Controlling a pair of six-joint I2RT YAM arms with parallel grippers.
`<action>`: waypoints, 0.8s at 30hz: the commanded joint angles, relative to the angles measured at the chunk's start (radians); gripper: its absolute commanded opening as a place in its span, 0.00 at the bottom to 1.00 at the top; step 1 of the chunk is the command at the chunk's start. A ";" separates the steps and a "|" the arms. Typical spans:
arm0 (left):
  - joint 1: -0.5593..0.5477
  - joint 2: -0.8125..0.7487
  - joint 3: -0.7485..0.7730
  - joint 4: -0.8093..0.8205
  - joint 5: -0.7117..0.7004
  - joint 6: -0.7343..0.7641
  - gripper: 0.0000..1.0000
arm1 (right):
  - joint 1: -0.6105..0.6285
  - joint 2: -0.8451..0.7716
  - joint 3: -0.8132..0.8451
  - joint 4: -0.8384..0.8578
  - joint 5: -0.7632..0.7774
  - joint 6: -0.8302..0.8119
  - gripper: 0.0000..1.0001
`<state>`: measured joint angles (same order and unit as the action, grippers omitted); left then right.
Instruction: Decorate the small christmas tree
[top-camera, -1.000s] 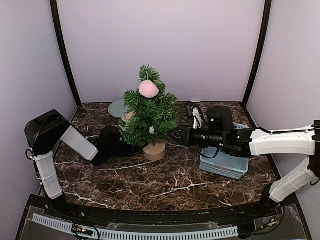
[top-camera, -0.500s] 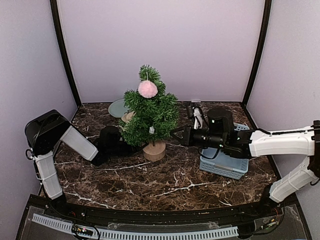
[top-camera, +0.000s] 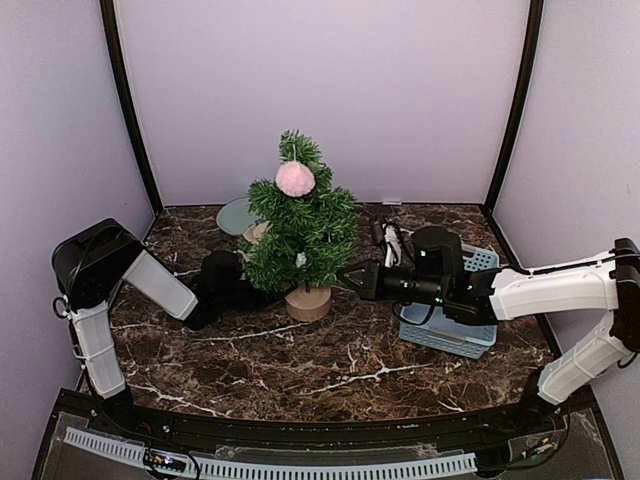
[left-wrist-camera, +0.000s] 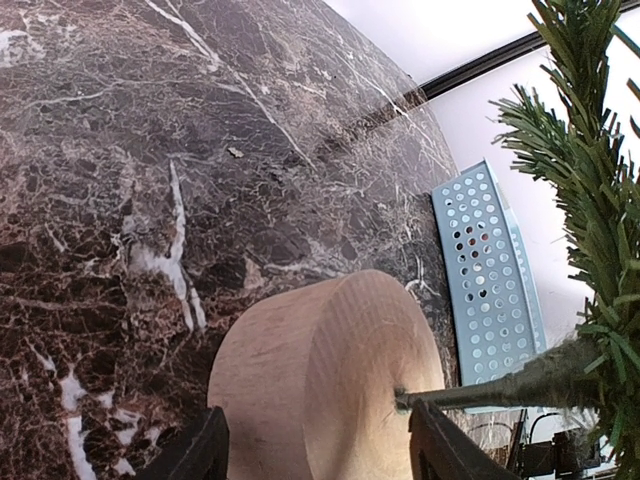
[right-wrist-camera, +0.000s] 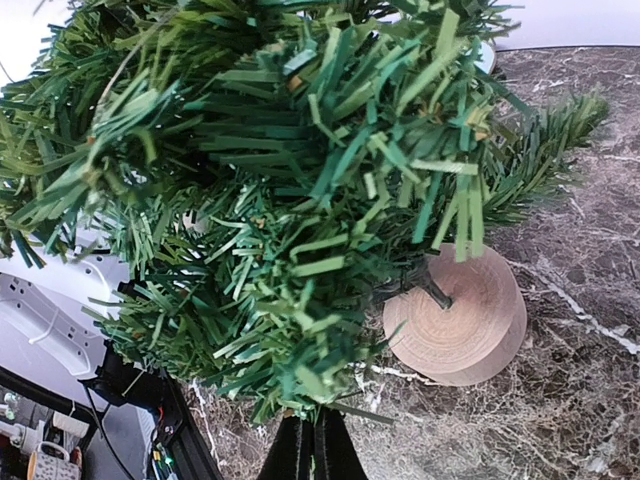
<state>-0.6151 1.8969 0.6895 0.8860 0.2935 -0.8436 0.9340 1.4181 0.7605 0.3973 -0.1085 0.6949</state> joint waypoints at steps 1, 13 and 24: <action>0.005 0.007 0.020 -0.002 -0.002 0.015 0.63 | 0.005 0.041 -0.024 -0.025 0.006 0.019 0.00; 0.010 0.013 0.025 -0.004 0.002 0.023 0.63 | 0.005 0.074 -0.047 0.007 -0.004 0.051 0.00; 0.012 -0.007 0.028 -0.024 0.002 0.044 0.62 | 0.005 -0.010 -0.063 0.014 0.010 0.032 0.13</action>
<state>-0.6071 1.9057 0.7010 0.8776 0.2939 -0.8291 0.9340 1.4418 0.7120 0.4309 -0.1146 0.7338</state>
